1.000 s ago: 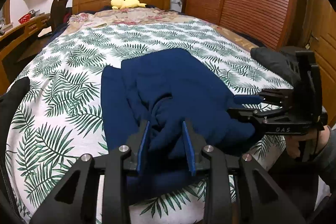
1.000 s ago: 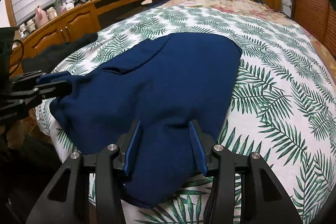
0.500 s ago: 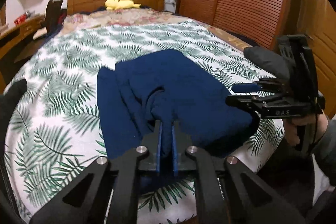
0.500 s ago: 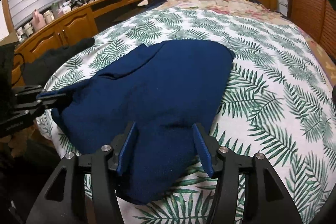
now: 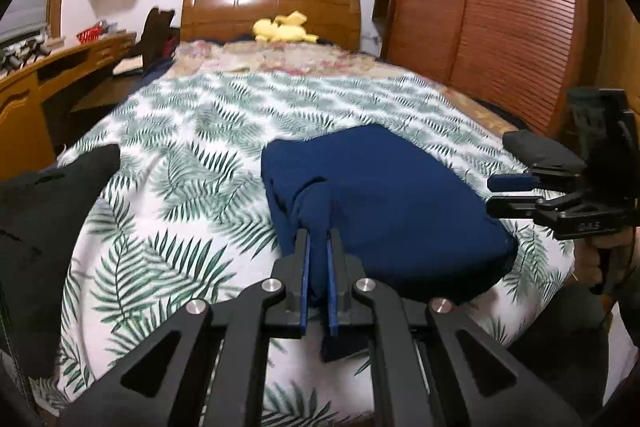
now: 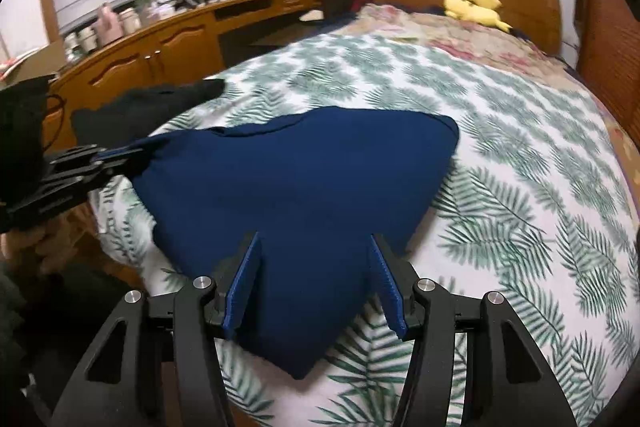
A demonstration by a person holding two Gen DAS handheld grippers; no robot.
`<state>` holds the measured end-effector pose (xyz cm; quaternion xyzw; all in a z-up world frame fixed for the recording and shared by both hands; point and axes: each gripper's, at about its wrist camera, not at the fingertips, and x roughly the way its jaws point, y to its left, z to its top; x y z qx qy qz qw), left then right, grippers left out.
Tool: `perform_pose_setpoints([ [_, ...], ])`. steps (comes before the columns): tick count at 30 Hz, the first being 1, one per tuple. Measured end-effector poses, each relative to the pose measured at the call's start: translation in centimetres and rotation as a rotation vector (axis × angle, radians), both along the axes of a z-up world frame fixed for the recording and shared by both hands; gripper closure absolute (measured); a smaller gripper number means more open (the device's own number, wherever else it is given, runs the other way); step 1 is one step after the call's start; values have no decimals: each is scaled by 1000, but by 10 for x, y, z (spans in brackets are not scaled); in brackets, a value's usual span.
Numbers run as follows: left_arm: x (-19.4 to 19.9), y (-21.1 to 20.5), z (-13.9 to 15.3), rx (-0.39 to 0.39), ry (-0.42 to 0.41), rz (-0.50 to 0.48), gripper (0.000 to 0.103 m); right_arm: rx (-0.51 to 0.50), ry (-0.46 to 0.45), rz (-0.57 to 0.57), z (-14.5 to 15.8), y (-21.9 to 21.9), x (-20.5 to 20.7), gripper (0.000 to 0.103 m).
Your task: Fold large clothes
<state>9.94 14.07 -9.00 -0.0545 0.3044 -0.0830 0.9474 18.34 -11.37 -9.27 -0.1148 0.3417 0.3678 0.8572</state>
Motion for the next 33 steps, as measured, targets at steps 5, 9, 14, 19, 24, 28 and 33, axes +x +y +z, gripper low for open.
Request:
perform_pose_setpoints([
  [5,6,-11,-18,31,66,-28,98,-66,32,23,-26,17,5,47],
  [9,8,-22,-26,66,89,-39,98,-93,68,22,-45,17,14,47],
  [14,7,-22,-28,48,93,-39,97,-19,60,-13,-30,-1,35,47],
  [19,8,-26,-28,58,95,-32,97,8,59,-49,-35,-3,80,46],
  [24,11,-27,-34,62,110,-27,97,-2,44,-134,-42,0,131,43],
  [28,14,-29,-35,68,115,-31,97,0,91,-210,-58,-7,175,42],
  [33,16,-32,-31,74,108,-37,97,77,244,-243,-85,-20,207,30],
])
